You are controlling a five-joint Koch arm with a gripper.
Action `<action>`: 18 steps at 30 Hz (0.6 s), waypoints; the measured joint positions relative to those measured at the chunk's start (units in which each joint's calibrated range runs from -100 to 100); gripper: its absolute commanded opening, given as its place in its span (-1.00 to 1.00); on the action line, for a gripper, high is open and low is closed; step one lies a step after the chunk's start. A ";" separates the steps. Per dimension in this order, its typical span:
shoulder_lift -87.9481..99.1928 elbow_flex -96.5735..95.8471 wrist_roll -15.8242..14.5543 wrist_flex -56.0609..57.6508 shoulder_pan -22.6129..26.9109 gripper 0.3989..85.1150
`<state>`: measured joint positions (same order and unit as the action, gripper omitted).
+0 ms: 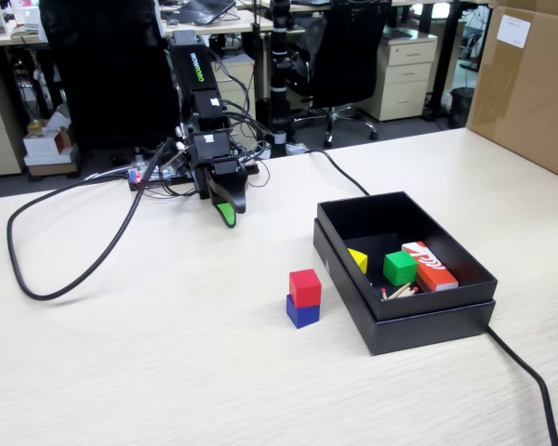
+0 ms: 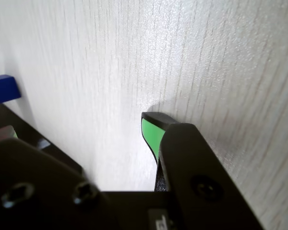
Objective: Put the red cube on top of the blue cube
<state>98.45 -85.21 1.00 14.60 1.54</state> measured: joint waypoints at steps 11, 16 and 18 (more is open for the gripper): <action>0.26 -6.75 1.07 -10.30 -0.44 0.17; 0.26 -6.85 1.07 -10.22 -0.68 0.15; 0.26 -6.85 1.07 -10.22 -0.78 0.15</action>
<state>98.71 -92.06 2.08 4.37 0.76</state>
